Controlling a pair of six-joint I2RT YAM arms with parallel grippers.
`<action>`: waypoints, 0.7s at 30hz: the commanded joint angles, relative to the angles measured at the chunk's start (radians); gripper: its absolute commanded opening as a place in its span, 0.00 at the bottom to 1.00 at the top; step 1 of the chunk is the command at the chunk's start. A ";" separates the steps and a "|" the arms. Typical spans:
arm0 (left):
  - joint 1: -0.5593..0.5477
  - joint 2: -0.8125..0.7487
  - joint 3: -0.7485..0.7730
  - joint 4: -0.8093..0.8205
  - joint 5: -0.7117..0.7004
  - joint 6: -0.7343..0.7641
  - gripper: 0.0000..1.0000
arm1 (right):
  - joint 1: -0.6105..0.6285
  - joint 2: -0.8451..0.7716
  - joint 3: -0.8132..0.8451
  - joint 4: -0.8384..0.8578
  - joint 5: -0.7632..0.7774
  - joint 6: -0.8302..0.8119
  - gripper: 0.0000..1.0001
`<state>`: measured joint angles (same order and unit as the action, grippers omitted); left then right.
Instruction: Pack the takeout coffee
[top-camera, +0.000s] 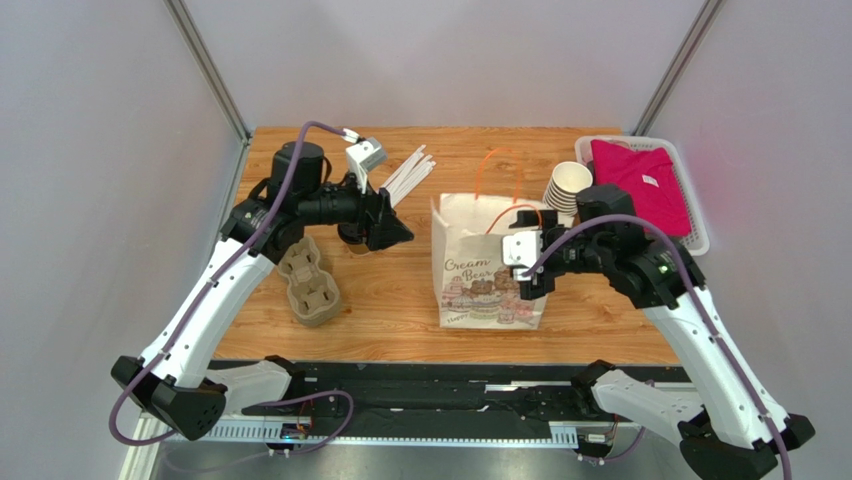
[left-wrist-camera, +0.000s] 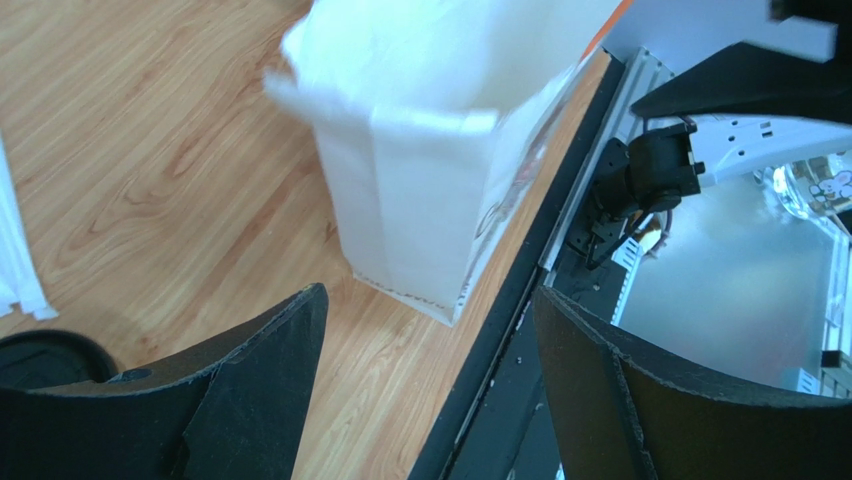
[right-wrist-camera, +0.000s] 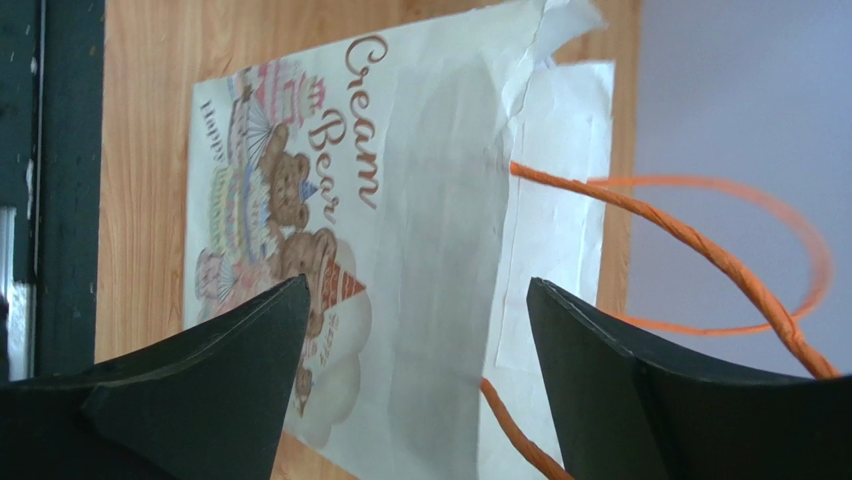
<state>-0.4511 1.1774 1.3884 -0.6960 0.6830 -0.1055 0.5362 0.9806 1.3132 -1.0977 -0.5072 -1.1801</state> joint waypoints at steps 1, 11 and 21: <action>-0.070 0.047 0.021 0.095 -0.062 -0.016 0.84 | 0.005 -0.059 0.165 0.128 0.097 0.453 0.87; -0.118 0.177 0.100 0.185 -0.040 -0.019 0.82 | 0.004 -0.184 0.098 0.085 0.080 0.623 0.56; -0.118 0.153 0.055 0.303 0.068 -0.002 0.85 | 0.013 -0.145 0.129 0.113 -0.054 0.596 0.00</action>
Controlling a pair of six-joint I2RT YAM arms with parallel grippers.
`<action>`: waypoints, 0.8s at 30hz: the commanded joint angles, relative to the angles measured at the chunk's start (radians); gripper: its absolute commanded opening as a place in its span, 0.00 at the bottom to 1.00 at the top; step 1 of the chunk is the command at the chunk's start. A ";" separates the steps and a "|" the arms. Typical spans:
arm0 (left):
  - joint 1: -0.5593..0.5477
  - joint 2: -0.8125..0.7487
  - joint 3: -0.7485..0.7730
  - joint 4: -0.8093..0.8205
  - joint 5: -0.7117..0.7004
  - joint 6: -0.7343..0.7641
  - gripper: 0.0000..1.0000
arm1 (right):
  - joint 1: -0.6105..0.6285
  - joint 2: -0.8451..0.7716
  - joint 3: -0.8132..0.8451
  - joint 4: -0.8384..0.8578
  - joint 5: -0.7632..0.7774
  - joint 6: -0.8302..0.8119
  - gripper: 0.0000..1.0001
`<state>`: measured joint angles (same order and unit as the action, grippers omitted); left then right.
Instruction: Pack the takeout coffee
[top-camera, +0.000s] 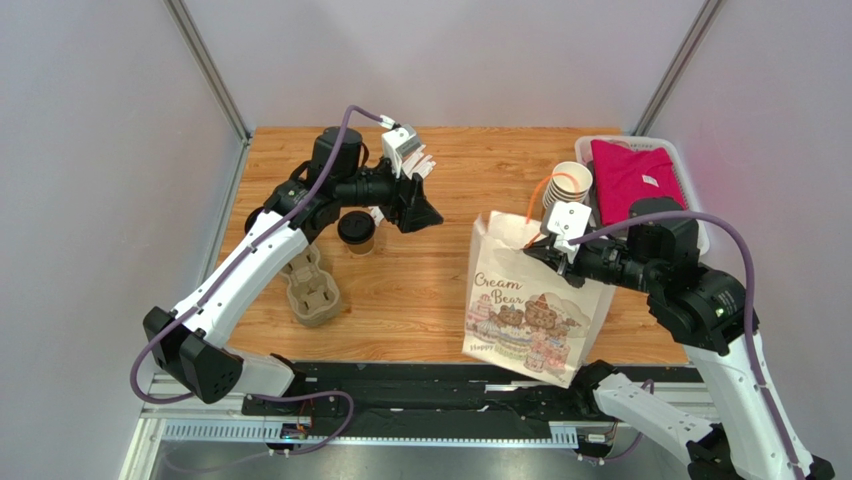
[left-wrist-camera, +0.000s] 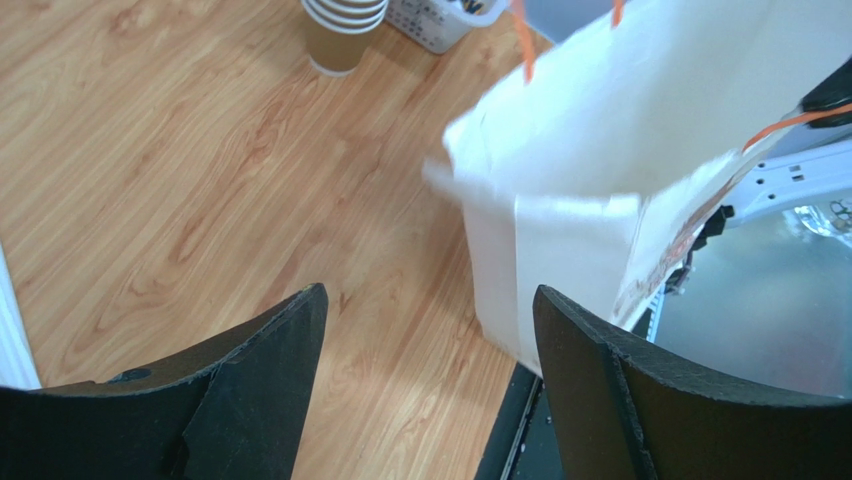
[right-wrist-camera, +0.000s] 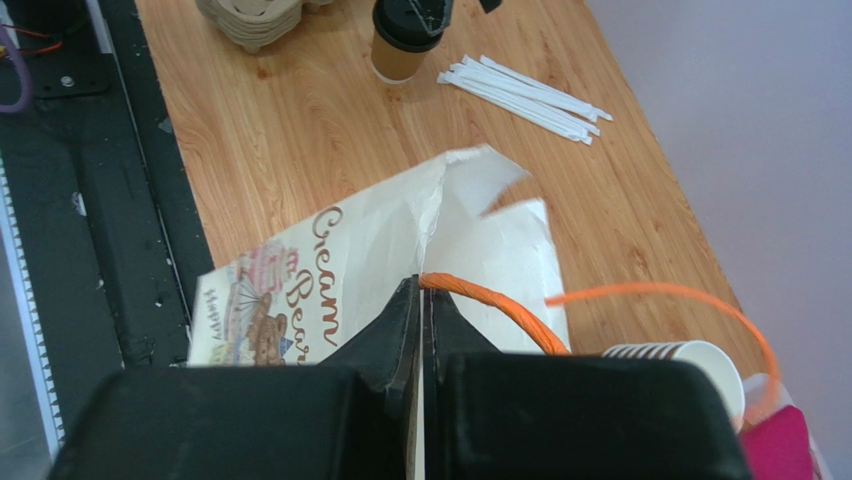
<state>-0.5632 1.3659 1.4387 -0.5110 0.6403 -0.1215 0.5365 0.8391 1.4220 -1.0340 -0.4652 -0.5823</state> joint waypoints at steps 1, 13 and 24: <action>-0.006 -0.031 0.011 0.132 0.189 0.013 0.85 | 0.022 0.003 0.022 0.049 -0.099 -0.007 0.00; -0.049 0.064 0.100 0.053 0.174 0.008 0.85 | 0.184 0.025 0.006 0.075 -0.107 -0.120 0.00; -0.113 0.078 0.088 0.120 0.237 -0.038 0.92 | 0.313 0.034 0.000 0.074 -0.089 -0.201 0.00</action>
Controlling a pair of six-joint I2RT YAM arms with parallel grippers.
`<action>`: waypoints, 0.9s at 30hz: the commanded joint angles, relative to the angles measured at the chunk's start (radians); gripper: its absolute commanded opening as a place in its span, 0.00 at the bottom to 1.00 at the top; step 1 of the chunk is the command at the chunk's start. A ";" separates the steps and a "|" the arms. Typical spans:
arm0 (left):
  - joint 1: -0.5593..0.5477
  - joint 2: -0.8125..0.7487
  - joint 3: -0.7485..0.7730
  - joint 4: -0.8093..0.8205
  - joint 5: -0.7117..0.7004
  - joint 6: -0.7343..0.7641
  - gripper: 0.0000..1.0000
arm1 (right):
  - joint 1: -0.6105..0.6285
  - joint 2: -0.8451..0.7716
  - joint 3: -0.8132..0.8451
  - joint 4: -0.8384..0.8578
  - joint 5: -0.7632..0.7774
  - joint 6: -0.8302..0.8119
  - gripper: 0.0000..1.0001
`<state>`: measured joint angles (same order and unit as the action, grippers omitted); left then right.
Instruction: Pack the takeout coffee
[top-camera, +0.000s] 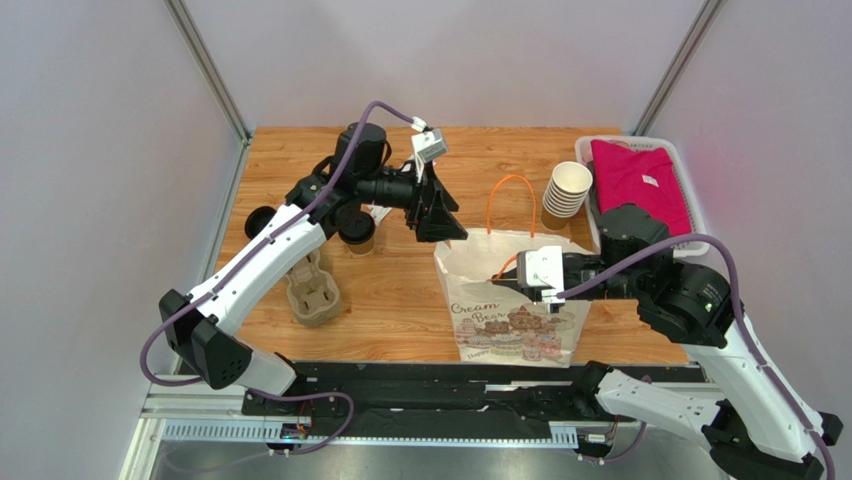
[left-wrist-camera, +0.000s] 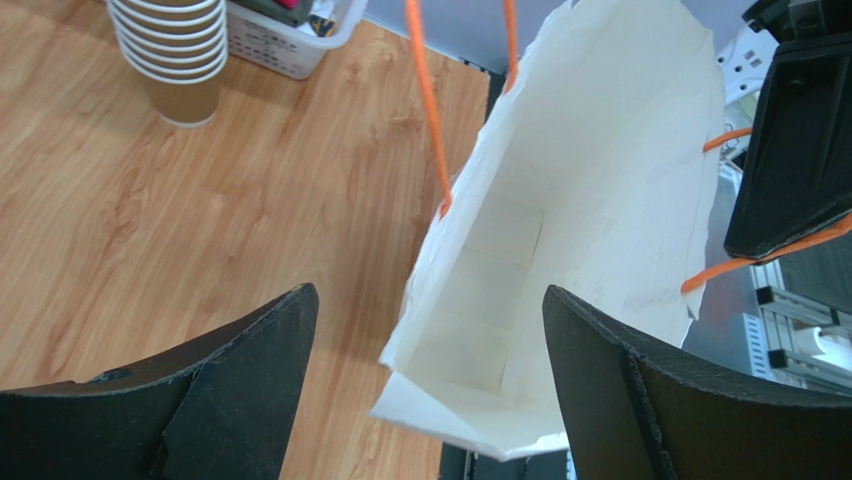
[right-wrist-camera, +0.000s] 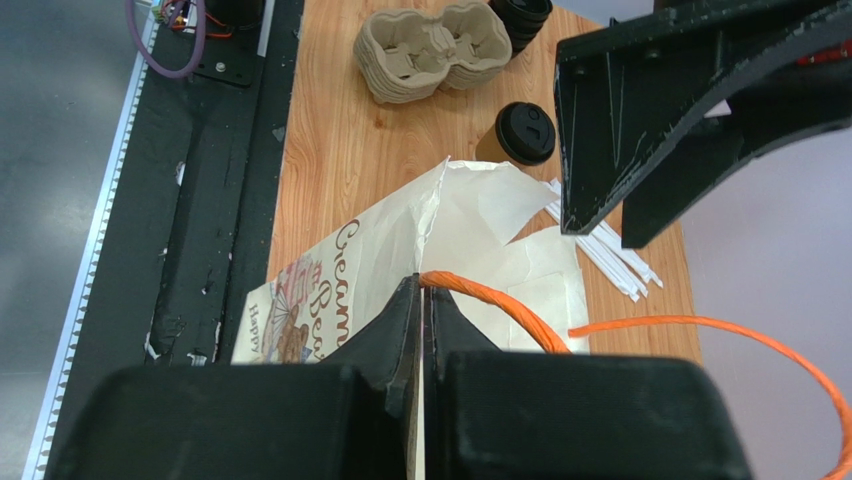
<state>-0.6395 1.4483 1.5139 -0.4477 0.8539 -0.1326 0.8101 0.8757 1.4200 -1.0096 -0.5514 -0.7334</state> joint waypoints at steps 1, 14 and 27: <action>-0.040 0.009 0.014 0.085 0.020 -0.041 0.92 | 0.047 -0.001 0.002 0.052 0.001 -0.055 0.00; -0.081 0.073 0.028 0.136 0.089 -0.162 0.36 | 0.103 0.000 -0.027 0.107 0.056 -0.064 0.00; 0.119 -0.083 -0.107 0.256 0.056 -0.483 0.00 | 0.100 -0.158 -0.268 0.115 0.289 0.040 0.61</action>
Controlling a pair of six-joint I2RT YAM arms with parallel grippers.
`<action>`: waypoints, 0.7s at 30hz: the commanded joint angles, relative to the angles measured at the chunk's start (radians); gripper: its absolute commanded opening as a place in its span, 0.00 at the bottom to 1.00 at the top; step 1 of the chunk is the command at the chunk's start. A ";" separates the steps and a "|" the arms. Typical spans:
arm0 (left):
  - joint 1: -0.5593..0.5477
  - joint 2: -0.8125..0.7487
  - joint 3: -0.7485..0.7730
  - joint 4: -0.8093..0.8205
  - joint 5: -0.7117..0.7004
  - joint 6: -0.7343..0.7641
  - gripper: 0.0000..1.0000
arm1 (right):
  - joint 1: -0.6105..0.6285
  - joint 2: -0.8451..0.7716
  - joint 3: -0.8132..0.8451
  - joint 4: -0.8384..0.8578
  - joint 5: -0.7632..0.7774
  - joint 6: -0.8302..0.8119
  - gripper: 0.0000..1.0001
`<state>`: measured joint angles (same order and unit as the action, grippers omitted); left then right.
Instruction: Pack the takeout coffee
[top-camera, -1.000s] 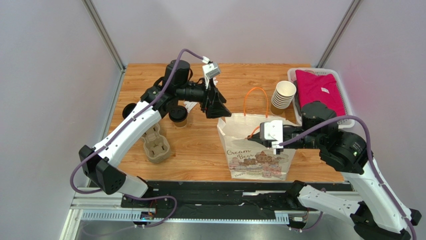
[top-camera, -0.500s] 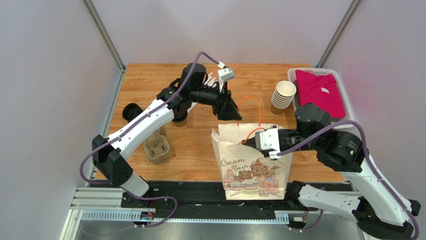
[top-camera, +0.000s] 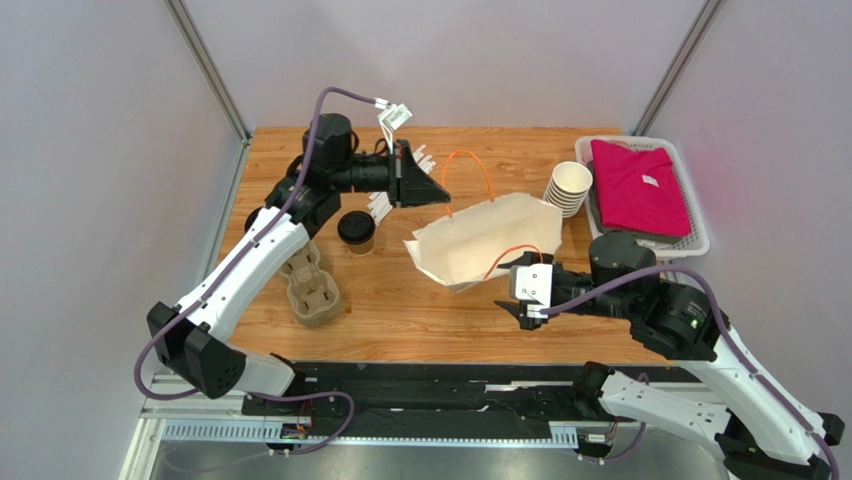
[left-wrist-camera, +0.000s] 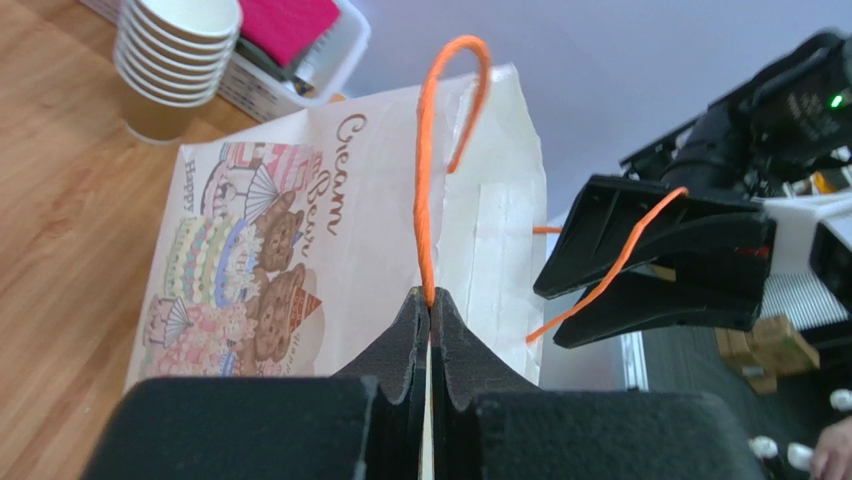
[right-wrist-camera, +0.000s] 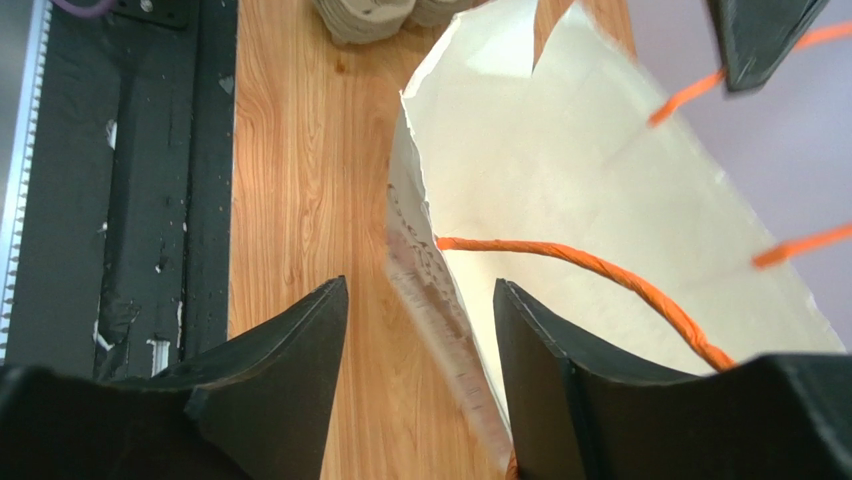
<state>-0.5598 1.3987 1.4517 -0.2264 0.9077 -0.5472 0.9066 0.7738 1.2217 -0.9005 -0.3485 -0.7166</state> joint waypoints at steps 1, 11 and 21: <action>0.041 -0.035 -0.056 -0.008 -0.013 -0.051 0.00 | 0.005 -0.070 -0.092 0.003 0.086 0.023 0.63; 0.077 -0.066 -0.203 -0.048 -0.061 -0.016 0.00 | 0.003 -0.051 -0.010 -0.141 -0.027 0.101 0.71; 0.093 -0.087 -0.295 -0.016 -0.032 -0.122 0.00 | 0.005 -0.143 -0.205 0.018 0.025 0.046 0.86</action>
<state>-0.4805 1.3613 1.1912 -0.2657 0.8730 -0.6270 0.9066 0.7052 1.0580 -1.0080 -0.3412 -0.6304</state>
